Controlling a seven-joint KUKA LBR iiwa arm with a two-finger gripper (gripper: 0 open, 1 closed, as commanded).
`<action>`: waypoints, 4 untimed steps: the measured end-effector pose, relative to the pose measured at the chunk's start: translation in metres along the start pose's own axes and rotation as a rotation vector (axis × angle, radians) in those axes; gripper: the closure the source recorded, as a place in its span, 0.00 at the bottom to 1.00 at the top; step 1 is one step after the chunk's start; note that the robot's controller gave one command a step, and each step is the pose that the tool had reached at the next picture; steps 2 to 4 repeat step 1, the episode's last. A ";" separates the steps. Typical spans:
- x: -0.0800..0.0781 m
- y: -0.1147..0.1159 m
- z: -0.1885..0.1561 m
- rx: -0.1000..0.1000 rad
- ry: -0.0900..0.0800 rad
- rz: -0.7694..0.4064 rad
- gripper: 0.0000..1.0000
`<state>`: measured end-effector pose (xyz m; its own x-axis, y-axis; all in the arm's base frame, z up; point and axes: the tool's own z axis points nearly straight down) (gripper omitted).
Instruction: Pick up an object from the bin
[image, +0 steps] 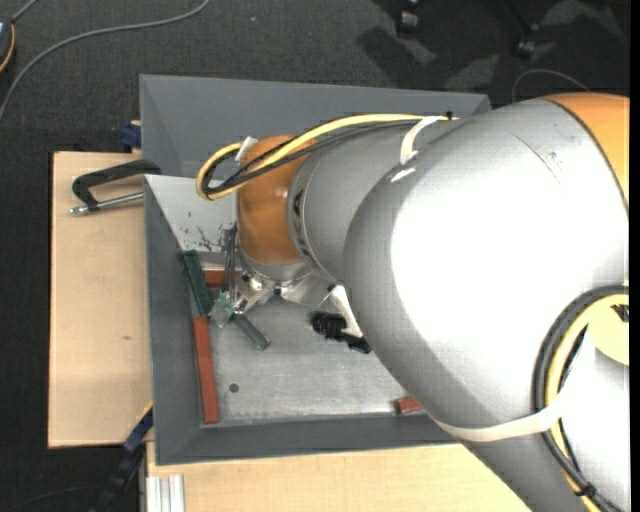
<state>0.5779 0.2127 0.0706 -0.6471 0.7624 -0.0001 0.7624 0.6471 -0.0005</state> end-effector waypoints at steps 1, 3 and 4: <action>0.014 -0.025 -0.135 -0.011 -0.003 0.104 1.00; 0.014 -0.025 -0.135 -0.011 -0.003 0.104 1.00; 0.014 -0.025 -0.135 -0.011 -0.003 0.104 1.00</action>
Offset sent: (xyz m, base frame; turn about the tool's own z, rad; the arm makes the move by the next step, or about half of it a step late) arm -0.0302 -0.0068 0.1298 0.1068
